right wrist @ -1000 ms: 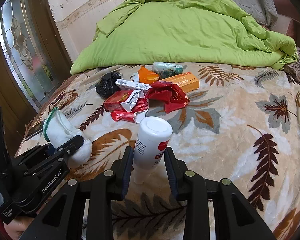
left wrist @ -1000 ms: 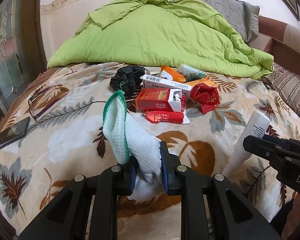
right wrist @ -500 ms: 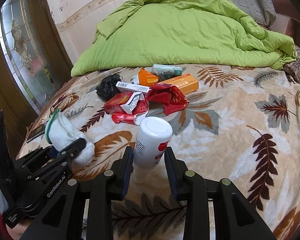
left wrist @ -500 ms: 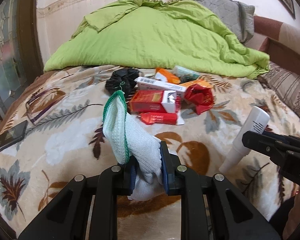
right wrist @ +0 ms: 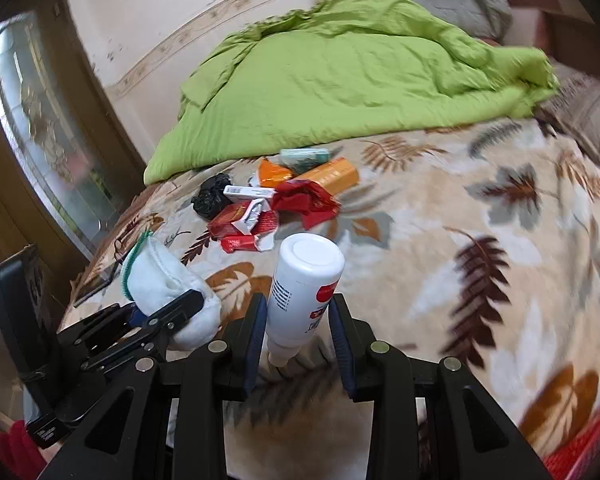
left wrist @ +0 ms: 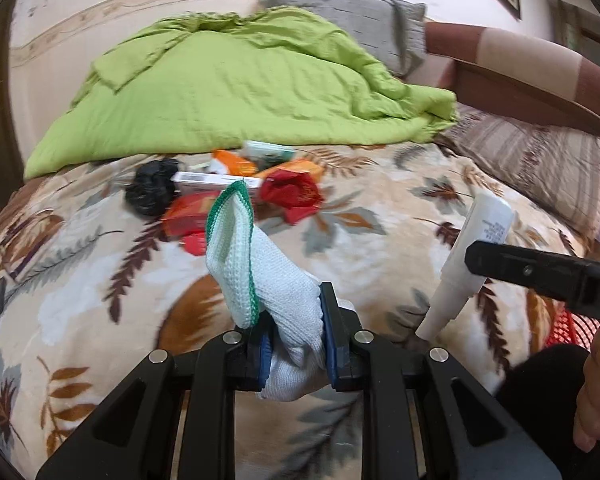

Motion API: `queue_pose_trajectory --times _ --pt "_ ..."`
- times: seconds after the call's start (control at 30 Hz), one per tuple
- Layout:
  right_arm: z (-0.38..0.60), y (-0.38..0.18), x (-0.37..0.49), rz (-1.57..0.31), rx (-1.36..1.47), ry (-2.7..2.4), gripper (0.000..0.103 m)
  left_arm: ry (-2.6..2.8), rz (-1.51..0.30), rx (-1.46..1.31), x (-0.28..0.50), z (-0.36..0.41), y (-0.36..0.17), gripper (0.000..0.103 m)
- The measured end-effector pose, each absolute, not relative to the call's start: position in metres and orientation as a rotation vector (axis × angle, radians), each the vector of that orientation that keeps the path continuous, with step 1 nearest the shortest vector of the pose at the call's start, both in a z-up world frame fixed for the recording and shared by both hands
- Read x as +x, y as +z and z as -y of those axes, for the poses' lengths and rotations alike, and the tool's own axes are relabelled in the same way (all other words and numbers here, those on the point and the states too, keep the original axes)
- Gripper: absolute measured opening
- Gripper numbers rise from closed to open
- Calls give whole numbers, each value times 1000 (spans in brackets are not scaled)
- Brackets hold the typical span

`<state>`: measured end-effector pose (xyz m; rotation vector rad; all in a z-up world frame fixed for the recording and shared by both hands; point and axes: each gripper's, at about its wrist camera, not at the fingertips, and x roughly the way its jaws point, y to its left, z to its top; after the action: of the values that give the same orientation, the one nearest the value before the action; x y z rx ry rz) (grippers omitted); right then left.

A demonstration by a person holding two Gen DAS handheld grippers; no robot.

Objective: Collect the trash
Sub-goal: 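Lift the bottle and cloth and carry both toward the red mesh wastebasket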

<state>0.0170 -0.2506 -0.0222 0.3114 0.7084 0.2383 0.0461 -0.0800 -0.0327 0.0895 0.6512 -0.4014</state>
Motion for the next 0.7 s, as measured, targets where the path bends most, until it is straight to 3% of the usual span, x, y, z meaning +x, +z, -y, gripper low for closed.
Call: queue_pose_trajectory --times 0.7 --pt "290 -19 -24 -634 447 231 35 -470 -651 129 13 117 -26 20"
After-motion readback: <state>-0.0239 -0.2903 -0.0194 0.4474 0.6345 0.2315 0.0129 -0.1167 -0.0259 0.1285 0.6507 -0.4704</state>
